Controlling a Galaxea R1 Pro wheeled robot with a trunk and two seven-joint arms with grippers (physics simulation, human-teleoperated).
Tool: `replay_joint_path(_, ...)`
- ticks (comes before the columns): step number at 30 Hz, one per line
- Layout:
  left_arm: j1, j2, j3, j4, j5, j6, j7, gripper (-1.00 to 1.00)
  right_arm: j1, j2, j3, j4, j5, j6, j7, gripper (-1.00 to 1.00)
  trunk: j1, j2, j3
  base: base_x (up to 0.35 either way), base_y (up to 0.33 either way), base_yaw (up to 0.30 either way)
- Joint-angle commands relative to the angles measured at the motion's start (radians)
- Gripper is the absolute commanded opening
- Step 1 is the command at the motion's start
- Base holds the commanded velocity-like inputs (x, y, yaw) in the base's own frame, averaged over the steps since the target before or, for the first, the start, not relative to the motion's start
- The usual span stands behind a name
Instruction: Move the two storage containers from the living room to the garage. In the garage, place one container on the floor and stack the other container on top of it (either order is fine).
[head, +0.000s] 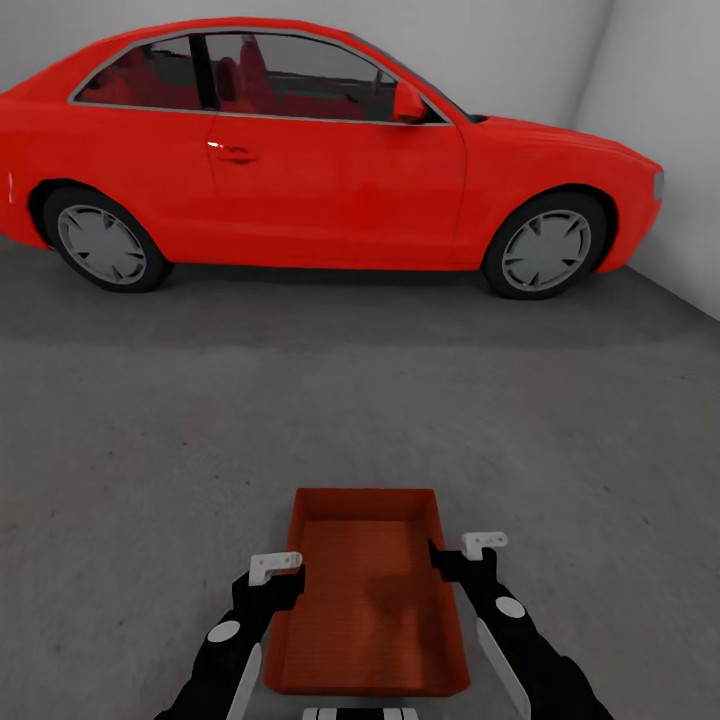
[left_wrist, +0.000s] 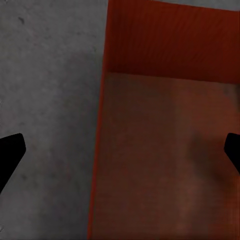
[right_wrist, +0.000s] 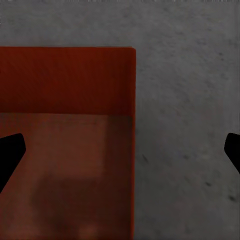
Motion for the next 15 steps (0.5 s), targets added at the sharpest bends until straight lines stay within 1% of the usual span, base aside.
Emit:
replay_joint_path(1,0.000,0.000,-0.001,-0.001,-0.003,0.006,0.005,1.00,0.000,-0.002,0.006,-0.001,-0.011,0.002,-0.008,1.00,-0.004,0.007,0.002,0.000,0.000,0.000)
replay_joint_path(15,0.000,0.000,-0.002,-0.001,-0.005,0.006,0.004,1.00,0.000,-0.002,0.006,0.000,-0.013,0.002,-0.008,1.00,-0.058,0.105,0.046,0.000,0.000,0.000)
